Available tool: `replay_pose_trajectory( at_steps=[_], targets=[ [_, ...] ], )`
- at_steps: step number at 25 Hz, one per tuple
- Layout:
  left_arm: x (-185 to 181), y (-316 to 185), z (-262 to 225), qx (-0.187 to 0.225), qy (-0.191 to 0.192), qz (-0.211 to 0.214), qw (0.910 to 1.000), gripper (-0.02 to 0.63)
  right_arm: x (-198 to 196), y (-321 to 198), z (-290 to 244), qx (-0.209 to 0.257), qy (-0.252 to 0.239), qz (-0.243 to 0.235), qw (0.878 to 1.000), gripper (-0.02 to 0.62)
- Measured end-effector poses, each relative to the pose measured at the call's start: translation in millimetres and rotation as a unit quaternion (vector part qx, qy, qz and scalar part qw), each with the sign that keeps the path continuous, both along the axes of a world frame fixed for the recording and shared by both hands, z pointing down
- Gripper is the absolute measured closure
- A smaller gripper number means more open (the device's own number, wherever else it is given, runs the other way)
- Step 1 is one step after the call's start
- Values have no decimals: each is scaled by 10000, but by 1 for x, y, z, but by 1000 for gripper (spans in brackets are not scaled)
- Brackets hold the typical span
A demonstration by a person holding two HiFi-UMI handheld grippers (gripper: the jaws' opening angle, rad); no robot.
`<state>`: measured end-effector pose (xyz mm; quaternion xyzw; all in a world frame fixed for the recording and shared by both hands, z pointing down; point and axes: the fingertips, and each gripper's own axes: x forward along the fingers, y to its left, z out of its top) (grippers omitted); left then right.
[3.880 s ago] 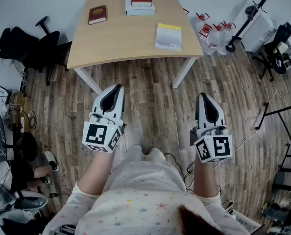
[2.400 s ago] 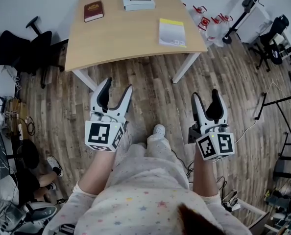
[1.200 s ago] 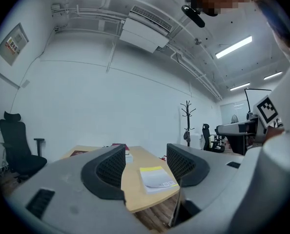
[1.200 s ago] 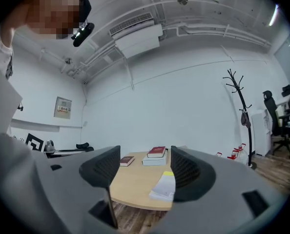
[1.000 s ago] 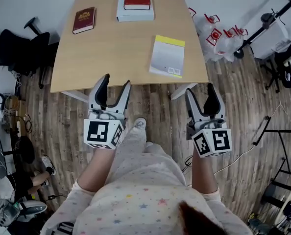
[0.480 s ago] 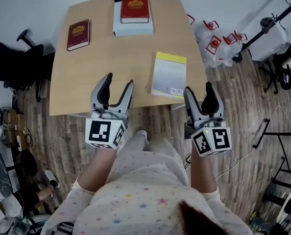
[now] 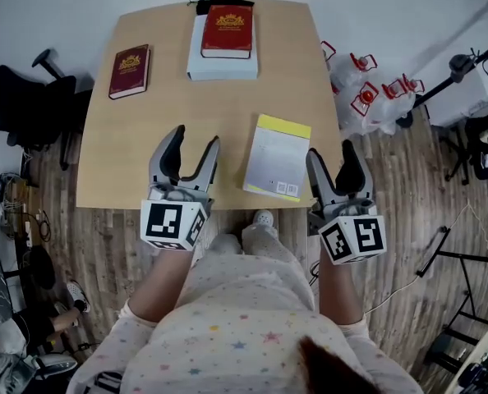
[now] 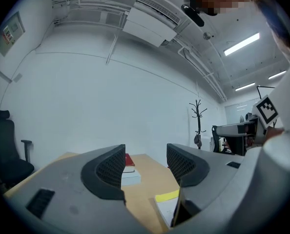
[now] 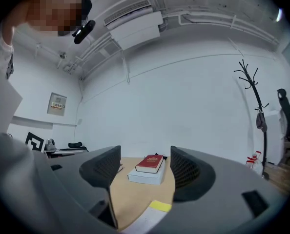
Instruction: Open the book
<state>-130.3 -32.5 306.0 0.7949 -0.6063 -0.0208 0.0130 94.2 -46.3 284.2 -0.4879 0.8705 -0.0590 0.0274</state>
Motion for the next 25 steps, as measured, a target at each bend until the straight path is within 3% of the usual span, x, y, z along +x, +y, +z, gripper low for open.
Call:
replay_pose_trajectory(
  at_steps=[11,25],
  targets=[
    [15,-59,2,-49,-77,-737,9972,362,23,-89,3,-74,-111,-663,9977,299],
    [7,-88,8,-47,-26,-622,9980,362,-2,-119,15,-286,-67,-654,9974,305]
  ],
)
